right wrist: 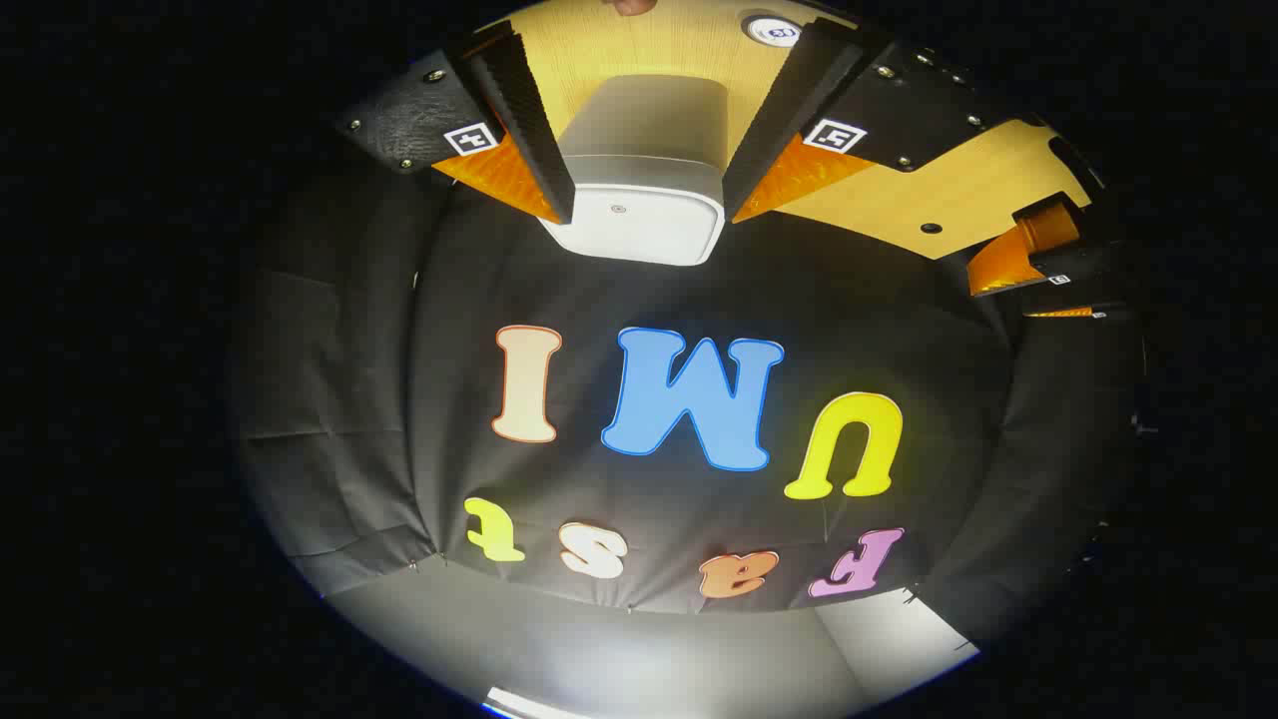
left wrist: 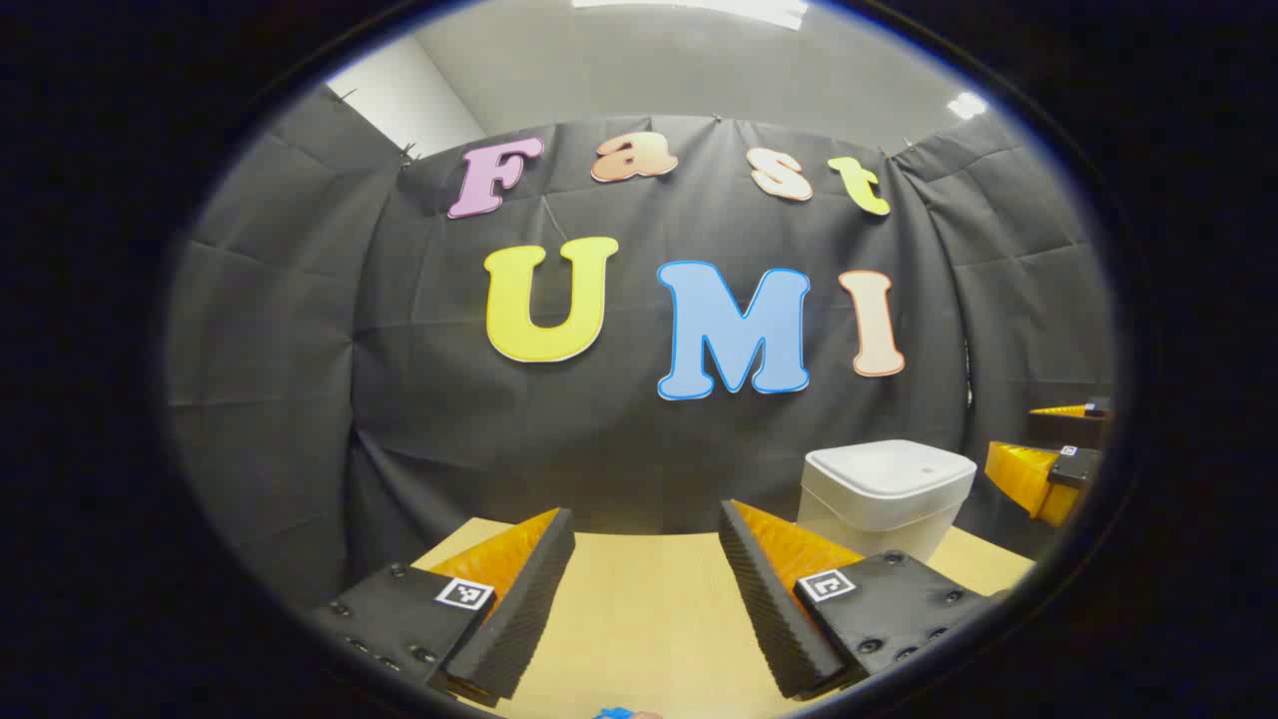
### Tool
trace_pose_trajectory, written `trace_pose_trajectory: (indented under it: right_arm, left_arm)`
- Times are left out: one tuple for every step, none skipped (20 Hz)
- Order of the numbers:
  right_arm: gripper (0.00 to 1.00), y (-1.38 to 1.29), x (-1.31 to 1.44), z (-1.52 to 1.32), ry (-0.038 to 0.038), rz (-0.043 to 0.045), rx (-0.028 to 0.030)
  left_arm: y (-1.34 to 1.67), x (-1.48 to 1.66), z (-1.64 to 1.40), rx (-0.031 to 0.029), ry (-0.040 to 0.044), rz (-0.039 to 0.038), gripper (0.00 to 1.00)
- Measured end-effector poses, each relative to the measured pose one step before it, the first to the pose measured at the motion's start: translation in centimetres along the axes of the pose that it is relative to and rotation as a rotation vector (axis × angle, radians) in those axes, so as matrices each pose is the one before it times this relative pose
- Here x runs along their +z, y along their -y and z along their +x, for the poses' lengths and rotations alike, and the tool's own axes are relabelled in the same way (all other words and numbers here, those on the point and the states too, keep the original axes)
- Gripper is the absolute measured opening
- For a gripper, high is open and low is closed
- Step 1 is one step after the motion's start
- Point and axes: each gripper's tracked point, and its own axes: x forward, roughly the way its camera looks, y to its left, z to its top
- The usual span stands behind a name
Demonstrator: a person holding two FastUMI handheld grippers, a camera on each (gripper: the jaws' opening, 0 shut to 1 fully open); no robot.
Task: Press the lid of the desktop garbage bin to open it, pick up the crumpled paper on the desktop and throw it into the bin, then pick up the pop can on the desktop and drop it into the bin, and finally close the garbage bin lid.
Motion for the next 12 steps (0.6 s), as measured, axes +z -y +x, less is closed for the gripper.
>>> trace_pose_trajectory:
  right_arm:
    - [0.95,-0.017,-0.016,0.079,-0.00107,-0.00150,-0.00061]
    - [0.95,-0.005,-0.130,-0.047,-0.00264,-0.00209,0.00065]
    - [0.95,-0.083,-0.030,-0.041,-0.00290,-0.00090,0.00046]
    - [0.95,0.012,-0.047,-0.016,-0.00160,0.00051,0.00206]
    - [0.95,-0.139,0.025,0.040,-0.00061,0.00221,0.00220]
    - [0.95,0.004,-0.079,-0.114,-0.00072,0.00273,-0.00059]
    - [0.95,-0.006,0.022,0.025,-0.00206,0.00190,-0.00335]
    - [0.95,0.114,-0.092,0.112,-0.00261,0.00187,-0.00404]
    - [0.95,0.074,-0.094,0.079,-0.00522,0.00251,-0.00334]
    - [0.95,-0.069,-0.168,-0.045,-0.00590,0.00310,-0.00181]
    - [0.95,0.003,-0.172,0.062,-0.00883,0.00554,-0.00310]
    - [0.95,0.151,-0.364,0.028,-0.00900,0.00648,-0.00207]
  left_arm:
    - [-0.025,-0.017,0.063,0.00109,-0.00033,-0.00066,1.00]
    - [0.097,-0.063,-0.004,-0.00175,-0.00157,-0.00167,1.00]
    - [-0.069,-0.013,0.013,0.00054,-0.00212,-0.00134,1.00]
    - [0.033,-0.013,0.016,-0.00083,-0.00192,-0.00203,1.00]
    - [-0.057,0.034,0.007,-0.00038,-0.00102,-0.00162,1.00]
    - [-0.058,0.019,-0.010,0.00020,-0.00084,-0.00087,1.00]
    - [0.023,-0.019,0.033,-0.00169,-0.00040,-0.00043,1.00]
    - [0.032,-0.004,0.054,-0.00136,-0.00094,0.00033,1.00]
    - [0.053,-0.049,0.019,-0.00218,-0.00062,0.00037,1.00]
    - [0.032,0.038,-0.067,-0.00217,0.00131,0.00058,1.00]
    - [0.025,0.044,-0.011,-0.00109,0.00152,0.00068,1.00]
    - [0.065,-0.042,-0.041,-0.00227,0.00158,0.00073,1.00]
